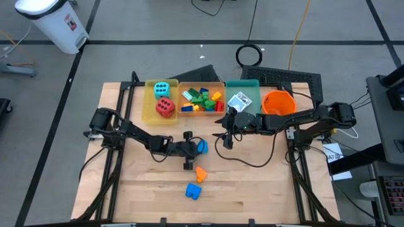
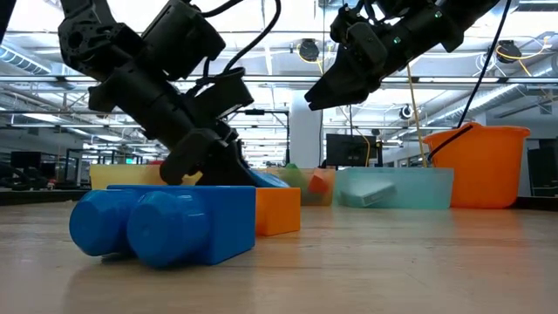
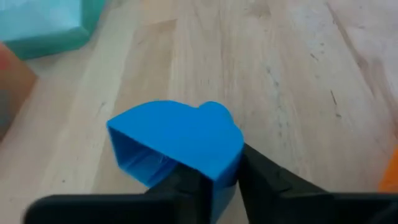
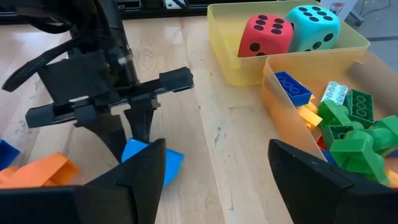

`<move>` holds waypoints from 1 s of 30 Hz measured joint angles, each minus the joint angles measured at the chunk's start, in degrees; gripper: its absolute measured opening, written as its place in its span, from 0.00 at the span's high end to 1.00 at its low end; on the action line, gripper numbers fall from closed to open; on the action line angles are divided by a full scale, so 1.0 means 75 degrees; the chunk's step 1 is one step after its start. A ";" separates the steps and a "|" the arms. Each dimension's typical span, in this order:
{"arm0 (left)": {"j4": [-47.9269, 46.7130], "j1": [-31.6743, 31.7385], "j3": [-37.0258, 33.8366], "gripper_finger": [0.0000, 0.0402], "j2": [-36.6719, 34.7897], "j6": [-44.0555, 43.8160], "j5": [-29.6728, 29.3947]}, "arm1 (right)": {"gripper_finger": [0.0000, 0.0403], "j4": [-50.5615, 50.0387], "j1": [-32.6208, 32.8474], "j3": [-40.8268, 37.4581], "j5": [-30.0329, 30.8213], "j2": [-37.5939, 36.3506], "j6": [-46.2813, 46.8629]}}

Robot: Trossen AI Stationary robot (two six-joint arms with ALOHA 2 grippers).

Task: Pick & Place Toys
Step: Put the blue game piece into the orange bin

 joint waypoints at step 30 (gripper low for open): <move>-0.0771 0.2557 -0.0009 0.86 -0.3119 0.0761 -0.0786 | 0.38 -0.0100 0.0003 0.0000 0.0000 0.0003 -0.0117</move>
